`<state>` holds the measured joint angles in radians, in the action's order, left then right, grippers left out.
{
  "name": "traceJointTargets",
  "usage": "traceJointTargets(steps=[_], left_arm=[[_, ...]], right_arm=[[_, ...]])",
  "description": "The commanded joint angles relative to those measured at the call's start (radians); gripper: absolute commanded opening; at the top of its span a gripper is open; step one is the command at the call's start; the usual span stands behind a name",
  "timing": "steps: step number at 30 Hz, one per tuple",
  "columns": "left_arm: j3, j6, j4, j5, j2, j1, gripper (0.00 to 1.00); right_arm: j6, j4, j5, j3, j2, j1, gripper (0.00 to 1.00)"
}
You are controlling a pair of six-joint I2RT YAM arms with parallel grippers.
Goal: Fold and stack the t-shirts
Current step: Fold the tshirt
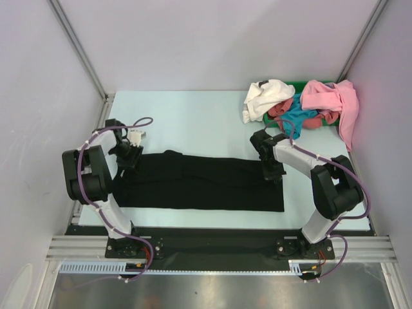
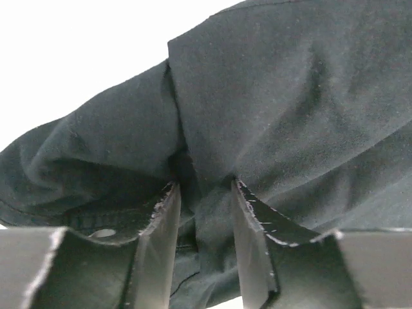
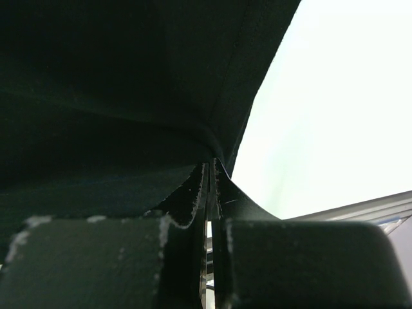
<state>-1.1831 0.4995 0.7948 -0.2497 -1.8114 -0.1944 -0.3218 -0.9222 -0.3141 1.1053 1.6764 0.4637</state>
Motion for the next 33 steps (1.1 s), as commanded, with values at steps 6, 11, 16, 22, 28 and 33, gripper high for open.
traceJointTargets(steps=[6,11,16,22,28,33], left_arm=[[0.008,-0.007,-0.026,-0.117,0.095,0.001,0.49],[0.01,-0.013,-0.04,-0.131,0.204,0.001,0.54],[0.045,0.033,0.018,-0.154,0.213,0.003,0.49],[0.077,0.033,0.012,-0.082,0.127,-0.002,0.46],[0.076,0.017,-0.037,-0.017,0.08,-0.005,0.48],[0.091,0.005,-0.062,0.044,0.061,-0.008,0.49]], right_arm=[[-0.01,0.002,-0.025,0.001,-0.015,0.004,0.0],[-0.011,-0.001,-0.034,-0.001,-0.018,0.006,0.0],[-0.013,0.0,-0.036,-0.005,-0.021,0.006,0.0],[-0.014,0.003,-0.037,-0.01,-0.024,0.007,0.0],[-0.022,0.005,-0.042,-0.016,-0.032,0.006,0.0],[-0.025,0.006,-0.045,-0.019,-0.035,0.006,0.0]])
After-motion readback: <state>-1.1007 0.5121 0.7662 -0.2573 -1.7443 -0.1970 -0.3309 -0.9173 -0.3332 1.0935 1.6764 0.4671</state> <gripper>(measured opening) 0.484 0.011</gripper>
